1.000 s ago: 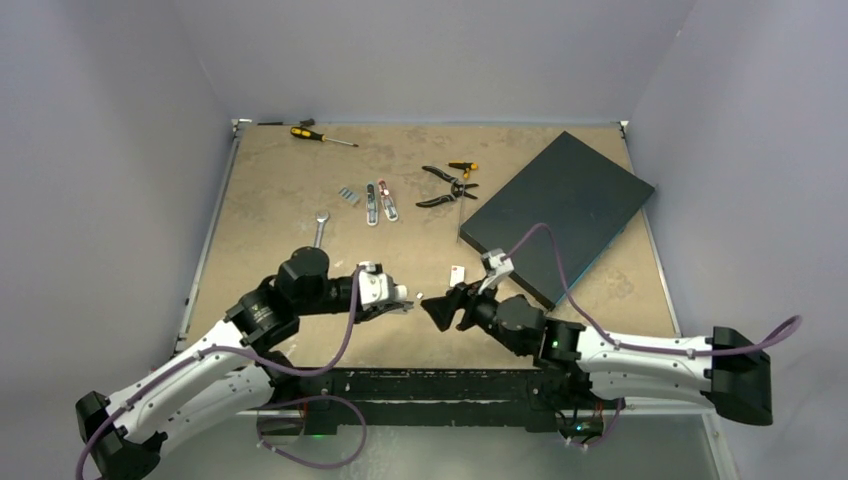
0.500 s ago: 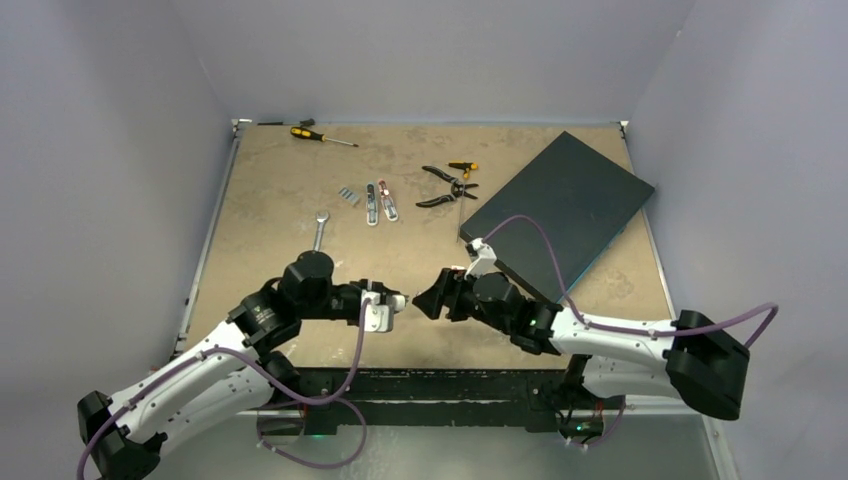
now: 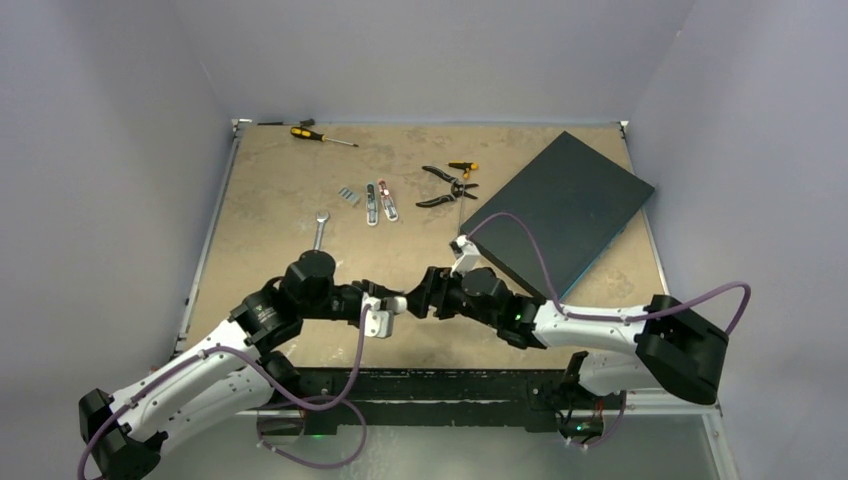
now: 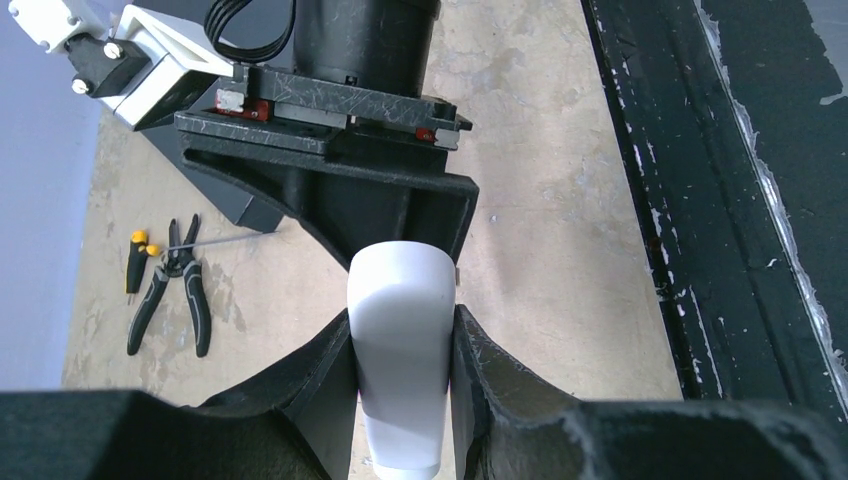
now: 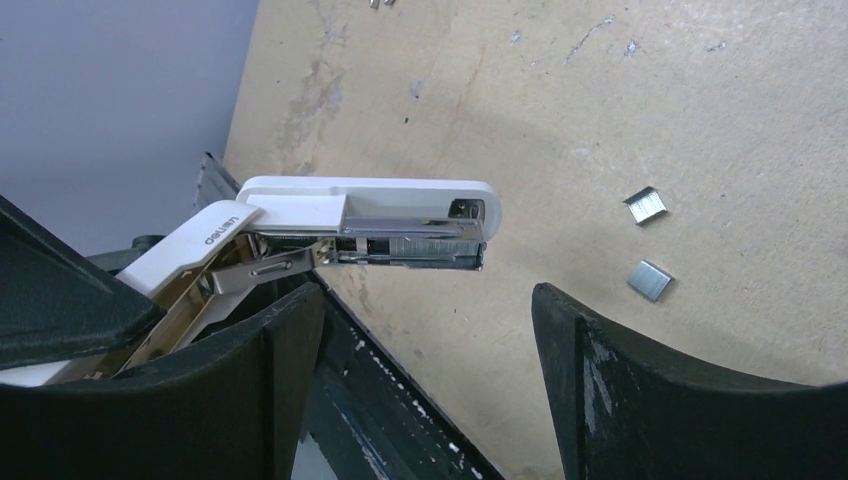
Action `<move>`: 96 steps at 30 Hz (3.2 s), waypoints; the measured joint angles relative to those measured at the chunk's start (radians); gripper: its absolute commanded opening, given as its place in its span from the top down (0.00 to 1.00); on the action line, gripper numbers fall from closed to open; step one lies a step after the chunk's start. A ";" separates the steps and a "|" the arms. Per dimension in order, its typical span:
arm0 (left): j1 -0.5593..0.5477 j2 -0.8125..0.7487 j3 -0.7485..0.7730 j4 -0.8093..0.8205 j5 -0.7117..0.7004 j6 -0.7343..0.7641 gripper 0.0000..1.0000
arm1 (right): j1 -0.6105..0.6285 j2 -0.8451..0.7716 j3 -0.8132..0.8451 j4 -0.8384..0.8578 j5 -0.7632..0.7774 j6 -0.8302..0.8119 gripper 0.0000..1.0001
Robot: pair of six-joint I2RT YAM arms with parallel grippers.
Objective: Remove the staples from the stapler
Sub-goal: Unload the staple at the center of the board.
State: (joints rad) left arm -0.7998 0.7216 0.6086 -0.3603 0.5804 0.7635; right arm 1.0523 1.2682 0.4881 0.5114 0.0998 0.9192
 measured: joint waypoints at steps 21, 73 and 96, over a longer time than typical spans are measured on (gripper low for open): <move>0.000 -0.002 0.000 0.008 0.019 -0.001 1.00 | -0.011 0.064 0.021 0.019 0.045 0.031 0.31; 0.001 0.006 -0.013 0.052 -0.008 -0.019 1.00 | -0.013 0.080 0.125 -0.199 0.230 -0.074 0.41; 0.001 -0.040 0.007 0.105 0.228 0.182 1.00 | -0.013 -0.529 -0.135 -0.079 0.077 -0.403 0.34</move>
State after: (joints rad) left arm -0.7990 0.6819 0.6155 -0.2558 0.8085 0.9451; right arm 1.0393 0.7395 0.3531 0.4320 0.1764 0.5159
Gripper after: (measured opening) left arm 0.315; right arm 0.681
